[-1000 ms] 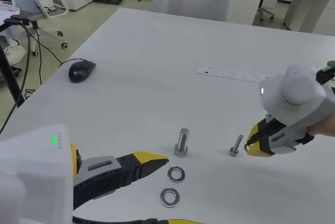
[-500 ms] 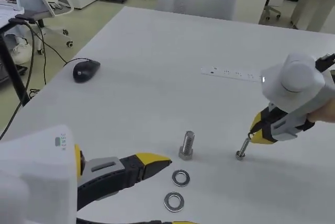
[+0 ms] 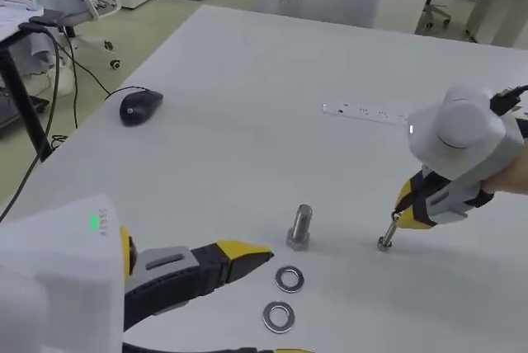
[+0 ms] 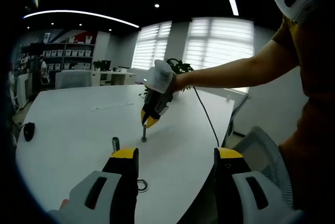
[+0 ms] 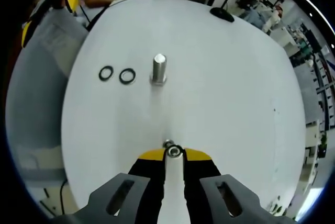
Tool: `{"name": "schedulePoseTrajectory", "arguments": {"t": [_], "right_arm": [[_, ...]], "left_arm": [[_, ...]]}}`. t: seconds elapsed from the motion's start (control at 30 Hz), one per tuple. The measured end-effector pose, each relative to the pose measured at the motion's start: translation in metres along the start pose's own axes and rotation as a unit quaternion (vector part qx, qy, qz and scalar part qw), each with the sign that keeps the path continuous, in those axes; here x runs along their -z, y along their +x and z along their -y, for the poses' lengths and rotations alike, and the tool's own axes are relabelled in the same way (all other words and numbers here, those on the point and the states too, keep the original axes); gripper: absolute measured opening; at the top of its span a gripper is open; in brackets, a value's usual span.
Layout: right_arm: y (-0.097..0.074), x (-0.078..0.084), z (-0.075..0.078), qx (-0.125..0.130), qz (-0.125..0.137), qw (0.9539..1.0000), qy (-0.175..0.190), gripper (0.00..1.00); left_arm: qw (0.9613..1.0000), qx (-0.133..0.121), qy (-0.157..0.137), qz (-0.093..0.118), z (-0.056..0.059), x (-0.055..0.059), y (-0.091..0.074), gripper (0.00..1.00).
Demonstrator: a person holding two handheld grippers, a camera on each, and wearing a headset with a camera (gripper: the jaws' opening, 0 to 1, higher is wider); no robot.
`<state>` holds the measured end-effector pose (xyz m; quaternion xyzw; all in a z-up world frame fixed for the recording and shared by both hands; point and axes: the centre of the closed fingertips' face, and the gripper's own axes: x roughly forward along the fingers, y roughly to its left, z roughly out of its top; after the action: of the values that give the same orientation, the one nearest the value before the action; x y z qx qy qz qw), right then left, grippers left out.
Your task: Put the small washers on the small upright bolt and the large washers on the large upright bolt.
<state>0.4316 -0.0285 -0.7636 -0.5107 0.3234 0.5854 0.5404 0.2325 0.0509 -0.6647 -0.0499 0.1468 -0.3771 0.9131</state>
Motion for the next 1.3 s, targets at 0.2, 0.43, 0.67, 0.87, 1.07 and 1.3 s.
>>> {"name": "schedulePoseTrajectory", "arguments": {"t": [0.2, 0.43, 0.67, 0.87, 1.07, 1.3], "right_arm": [[0.008, 0.004, -0.001, -0.006, -0.007, 1.0000, -0.001, 0.12], [0.023, 0.006, -0.003, -0.012, -0.006, 0.9999, -0.004, 0.12], [0.035, 0.011, -0.004, -0.019, -0.006, 0.9998, -0.002, 0.13], [0.041, 0.016, -0.006, -0.021, -0.006, 0.9998, -0.003, 0.13], [0.040, 0.019, -0.005, -0.018, -0.005, 0.9998, 0.001, 0.15], [0.033, 0.024, -0.006, -0.013, -0.002, 0.9999, 0.010, 0.16]], "left_arm": [[1.0000, 0.000, -0.002, -0.002, -0.001, 0.002, -0.001, 0.57], [1.0000, -0.001, -0.005, -0.004, -0.004, 0.004, -0.001, 0.57], [1.0000, -0.001, -0.007, -0.007, -0.006, 0.004, 0.001, 0.57], [0.9999, 0.001, -0.009, -0.009, -0.006, 0.006, 0.003, 0.57], [0.9999, 0.002, -0.011, -0.011, -0.007, 0.007, 0.005, 0.57], [0.9999, 0.002, -0.009, -0.011, -0.006, 0.006, 0.005, 0.57]]}}
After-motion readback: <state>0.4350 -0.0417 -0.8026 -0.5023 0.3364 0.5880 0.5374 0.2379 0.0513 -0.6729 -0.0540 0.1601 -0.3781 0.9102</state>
